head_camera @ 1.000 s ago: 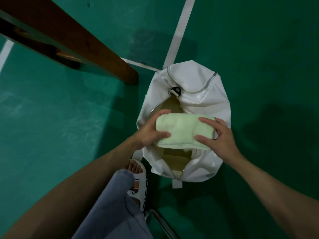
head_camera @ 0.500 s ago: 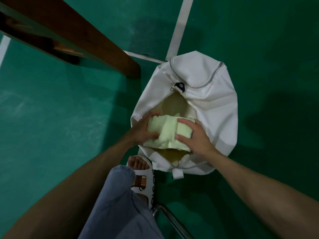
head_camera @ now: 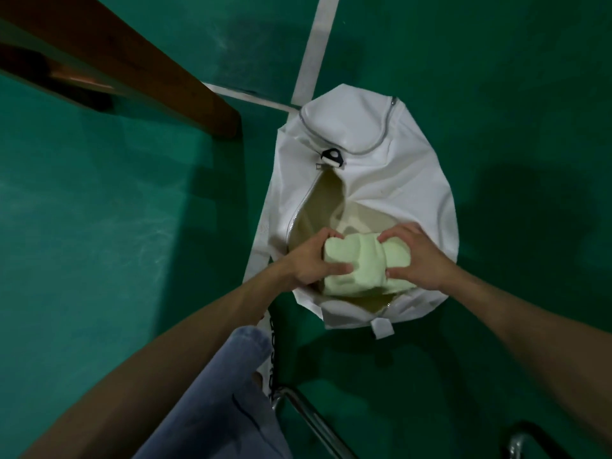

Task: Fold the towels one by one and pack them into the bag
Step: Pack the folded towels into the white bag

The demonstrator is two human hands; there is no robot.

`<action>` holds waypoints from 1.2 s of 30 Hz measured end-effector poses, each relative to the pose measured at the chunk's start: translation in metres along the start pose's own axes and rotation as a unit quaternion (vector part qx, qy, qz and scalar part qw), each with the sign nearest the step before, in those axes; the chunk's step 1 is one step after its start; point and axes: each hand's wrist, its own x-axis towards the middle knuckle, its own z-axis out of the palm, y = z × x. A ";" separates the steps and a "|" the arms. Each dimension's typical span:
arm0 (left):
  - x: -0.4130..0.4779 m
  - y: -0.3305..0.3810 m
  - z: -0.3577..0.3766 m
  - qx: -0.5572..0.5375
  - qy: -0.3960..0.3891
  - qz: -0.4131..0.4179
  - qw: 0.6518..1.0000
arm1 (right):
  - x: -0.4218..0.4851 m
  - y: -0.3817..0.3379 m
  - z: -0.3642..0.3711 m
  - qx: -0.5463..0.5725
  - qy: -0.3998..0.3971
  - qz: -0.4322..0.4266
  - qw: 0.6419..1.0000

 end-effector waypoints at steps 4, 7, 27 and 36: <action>0.003 -0.005 -0.009 0.047 -0.030 -0.039 0.998 | 0.007 -0.004 -0.006 -0.010 -0.064 0.013 0.998; 0.005 -0.008 -0.010 0.053 -0.023 -0.027 0.998 | 0.009 -0.002 -0.019 -0.022 -0.112 0.032 0.993; -0.009 -0.002 -0.092 0.270 0.050 -0.037 0.961 | 0.037 -0.067 0.048 -0.021 -0.004 0.000 1.000; -0.005 -0.016 -0.050 0.058 0.003 -0.087 0.995 | 0.026 -0.050 0.034 -0.007 -0.070 0.042 0.997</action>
